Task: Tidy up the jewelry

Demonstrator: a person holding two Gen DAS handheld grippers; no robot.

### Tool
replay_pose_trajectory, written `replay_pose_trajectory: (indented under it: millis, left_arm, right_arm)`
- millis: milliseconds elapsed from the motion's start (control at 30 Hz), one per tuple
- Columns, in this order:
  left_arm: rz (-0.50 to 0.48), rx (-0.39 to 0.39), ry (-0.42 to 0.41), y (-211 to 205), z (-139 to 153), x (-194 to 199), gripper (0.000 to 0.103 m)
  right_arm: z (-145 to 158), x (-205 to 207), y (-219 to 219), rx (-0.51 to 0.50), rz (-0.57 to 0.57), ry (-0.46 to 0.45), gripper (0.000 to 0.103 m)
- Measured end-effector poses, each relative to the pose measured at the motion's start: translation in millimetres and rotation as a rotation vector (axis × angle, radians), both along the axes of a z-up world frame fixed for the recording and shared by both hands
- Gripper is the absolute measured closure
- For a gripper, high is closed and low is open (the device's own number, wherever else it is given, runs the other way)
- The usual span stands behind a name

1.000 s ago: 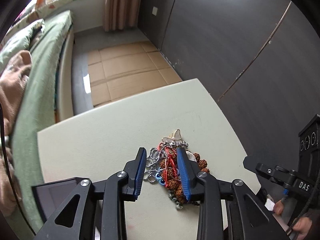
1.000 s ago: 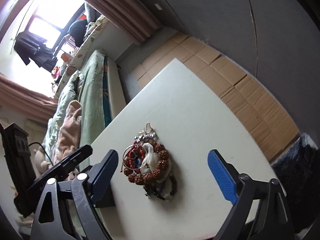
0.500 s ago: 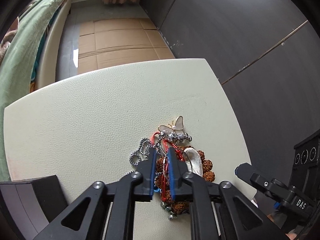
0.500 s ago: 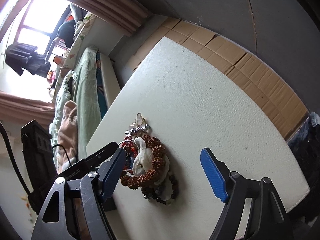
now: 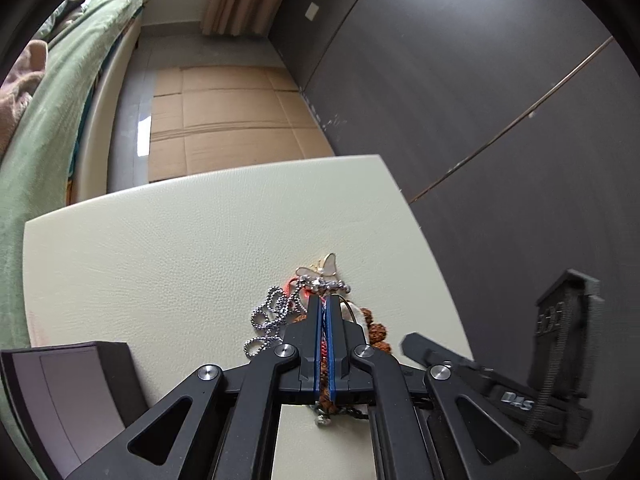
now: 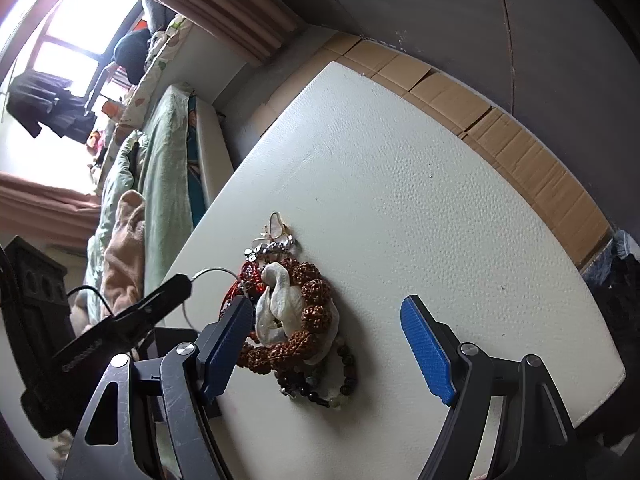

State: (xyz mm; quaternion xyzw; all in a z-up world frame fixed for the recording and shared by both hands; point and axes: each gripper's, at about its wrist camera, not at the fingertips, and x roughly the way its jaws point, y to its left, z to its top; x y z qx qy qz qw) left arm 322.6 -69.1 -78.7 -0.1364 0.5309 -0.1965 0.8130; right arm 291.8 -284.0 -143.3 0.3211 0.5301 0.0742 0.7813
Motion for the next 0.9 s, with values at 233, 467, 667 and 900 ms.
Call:
replay_pose_trajectory:
  millis: [233, 467, 667, 900]
  left_arm:
    - [0.019, -0.022, -0.065, 13, 24, -13, 0.102]
    - [0.032, -0.021, -0.086, 28, 32, -23, 0.102]
    - [0.036, -0.014, -0.106, 40, 36, -34, 0.102]
    - [0.057, -0.014, -0.126, 63, 42, -49, 0.102]
  right_arm:
    - [-15, 3, 11, 0.021, 0.027, 0.039, 0.053]
    - [-24, 5, 24, 0.042, 0.036, 0.06, 0.069]
    - [-12, 2, 28, -0.008, 0.03, 0.007, 0.082]
    - [7, -6, 26, -0.096, 0.033, -0.043, 0.082]
